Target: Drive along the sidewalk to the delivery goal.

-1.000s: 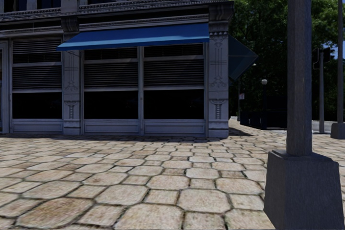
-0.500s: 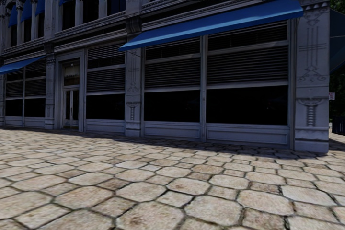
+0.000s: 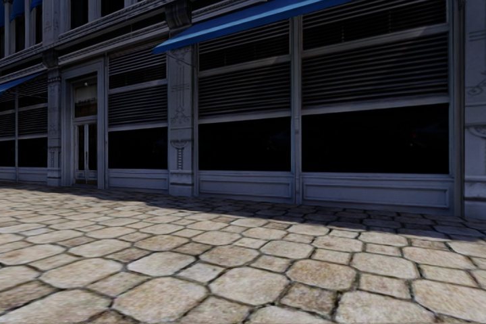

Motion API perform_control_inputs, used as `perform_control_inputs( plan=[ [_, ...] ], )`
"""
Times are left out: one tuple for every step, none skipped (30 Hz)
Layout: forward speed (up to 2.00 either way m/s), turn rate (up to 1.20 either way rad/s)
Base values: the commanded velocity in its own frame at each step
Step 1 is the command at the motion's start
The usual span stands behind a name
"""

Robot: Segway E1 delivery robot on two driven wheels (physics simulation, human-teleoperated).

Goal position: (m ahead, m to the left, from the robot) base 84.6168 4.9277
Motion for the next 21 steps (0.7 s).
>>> perform_control_inputs(
  plan=[
    [2.0,0.0],
    [2.0,0.0],
    [2.0,0.0],
    [2.0,0.0],
    [2.0,0.0],
    [2.0,0.0],
    [2.0,0.0],
    [2.0,0.0],
    [2.0,0.0],
    [2.0,0.0],
    [2.0,0.0],
    [2.0,0.0],
    [2.0,0.13],
    [2.0,0.42],
    [2.0,0.42],
    [2.0,0.72],
    [2.0,0.87],
    [2.0,1.2],
    [2.0,1.2],
    [2.0,1.2],
    [2.0,1.2]
  ],
)
